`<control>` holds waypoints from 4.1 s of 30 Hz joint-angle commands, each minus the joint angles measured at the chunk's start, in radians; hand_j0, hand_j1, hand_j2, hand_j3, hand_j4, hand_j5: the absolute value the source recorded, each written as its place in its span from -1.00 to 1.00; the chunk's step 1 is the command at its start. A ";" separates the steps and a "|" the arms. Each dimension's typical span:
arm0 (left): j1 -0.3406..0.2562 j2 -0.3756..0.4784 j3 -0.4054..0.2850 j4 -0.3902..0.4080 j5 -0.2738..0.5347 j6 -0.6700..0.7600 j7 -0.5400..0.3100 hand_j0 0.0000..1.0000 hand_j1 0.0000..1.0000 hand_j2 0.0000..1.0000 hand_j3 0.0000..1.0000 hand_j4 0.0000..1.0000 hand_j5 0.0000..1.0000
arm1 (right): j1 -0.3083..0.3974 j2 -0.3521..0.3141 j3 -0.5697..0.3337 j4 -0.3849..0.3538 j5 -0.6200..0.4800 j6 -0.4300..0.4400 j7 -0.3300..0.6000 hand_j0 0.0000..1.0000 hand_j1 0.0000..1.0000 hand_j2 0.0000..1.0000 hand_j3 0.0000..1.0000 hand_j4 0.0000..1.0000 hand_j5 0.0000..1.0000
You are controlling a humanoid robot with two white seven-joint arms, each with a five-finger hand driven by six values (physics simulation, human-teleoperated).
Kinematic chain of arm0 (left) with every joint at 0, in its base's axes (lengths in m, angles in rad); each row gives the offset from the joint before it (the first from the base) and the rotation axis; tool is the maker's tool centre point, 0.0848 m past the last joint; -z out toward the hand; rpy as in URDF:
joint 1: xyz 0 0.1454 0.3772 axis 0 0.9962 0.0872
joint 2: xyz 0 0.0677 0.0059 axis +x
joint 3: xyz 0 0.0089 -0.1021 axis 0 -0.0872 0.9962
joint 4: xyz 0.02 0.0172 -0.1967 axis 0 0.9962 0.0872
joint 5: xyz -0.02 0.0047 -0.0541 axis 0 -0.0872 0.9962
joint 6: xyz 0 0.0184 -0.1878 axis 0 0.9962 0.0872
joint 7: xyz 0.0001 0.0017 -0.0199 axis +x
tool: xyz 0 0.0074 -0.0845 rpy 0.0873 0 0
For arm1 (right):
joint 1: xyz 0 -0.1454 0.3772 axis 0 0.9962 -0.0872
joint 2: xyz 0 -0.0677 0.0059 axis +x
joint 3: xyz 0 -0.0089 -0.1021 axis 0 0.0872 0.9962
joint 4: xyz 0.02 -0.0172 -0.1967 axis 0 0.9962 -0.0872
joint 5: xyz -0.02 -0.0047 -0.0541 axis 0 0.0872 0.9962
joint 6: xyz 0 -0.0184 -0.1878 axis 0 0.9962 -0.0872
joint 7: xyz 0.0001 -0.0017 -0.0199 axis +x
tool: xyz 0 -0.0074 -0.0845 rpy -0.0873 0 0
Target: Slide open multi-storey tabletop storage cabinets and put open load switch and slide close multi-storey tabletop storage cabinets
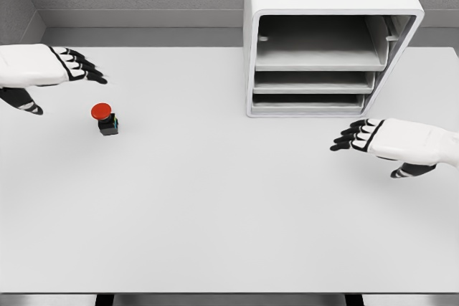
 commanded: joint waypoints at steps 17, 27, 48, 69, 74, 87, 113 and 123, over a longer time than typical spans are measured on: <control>0.023 -0.219 -0.071 0.117 -0.169 0.002 -0.001 1.00 1.00 1.00 1.00 1.00 1.00 | -0.281 0.103 0.134 0.041 -0.079 0.003 0.000 1.00 1.00 1.00 1.00 1.00 1.00; 0.026 -0.220 -0.071 0.129 -0.229 0.002 0.000 0.86 0.86 0.86 0.86 0.86 0.86 | -0.454 0.197 0.254 0.304 -0.080 0.003 0.000 1.00 1.00 1.00 1.00 1.00 1.00; 0.021 -0.269 -0.071 0.212 -0.271 0.002 0.004 0.25 0.25 0.25 0.25 0.25 0.25 | -0.569 0.323 0.352 0.501 -0.077 0.003 0.000 1.00 1.00 1.00 1.00 1.00 1.00; 0.003 -0.259 -0.054 0.200 -0.214 0.002 0.010 -0.23 -0.23 -0.23 -0.23 -0.23 -0.23 | -0.540 0.251 0.346 0.394 -0.079 0.003 0.000 1.00 1.00 1.00 1.00 1.00 1.00; -0.018 -0.248 -0.053 0.126 -0.145 0.002 0.007 -0.23 -0.23 -0.23 -0.23 -0.23 -0.23 | -0.520 0.191 0.341 0.346 -0.100 0.003 0.000 1.00 1.00 1.00 1.00 1.00 1.00; -0.067 -0.222 -0.054 -0.105 -0.025 0.002 0.005 -0.23 -0.23 -0.23 -0.23 -0.23 -0.23 | -0.445 0.154 0.255 0.323 -0.224 0.003 0.000 1.00 1.00 1.00 1.00 1.00 1.00; -0.230 -0.400 -0.039 -0.171 0.048 0.002 -0.001 -0.22 -0.22 -0.22 -0.22 -0.22 -0.22 | -0.370 0.062 0.248 0.176 -0.132 0.003 0.000 1.00 1.00 1.00 1.00 1.00 1.00; -0.281 -0.504 -0.040 -0.157 0.044 0.002 -0.003 -0.22 -0.22 -0.22 -0.22 -0.22 -0.22 | -0.304 0.027 0.146 0.143 -0.145 0.003 0.000 1.00 1.00 1.00 1.00 1.00 1.00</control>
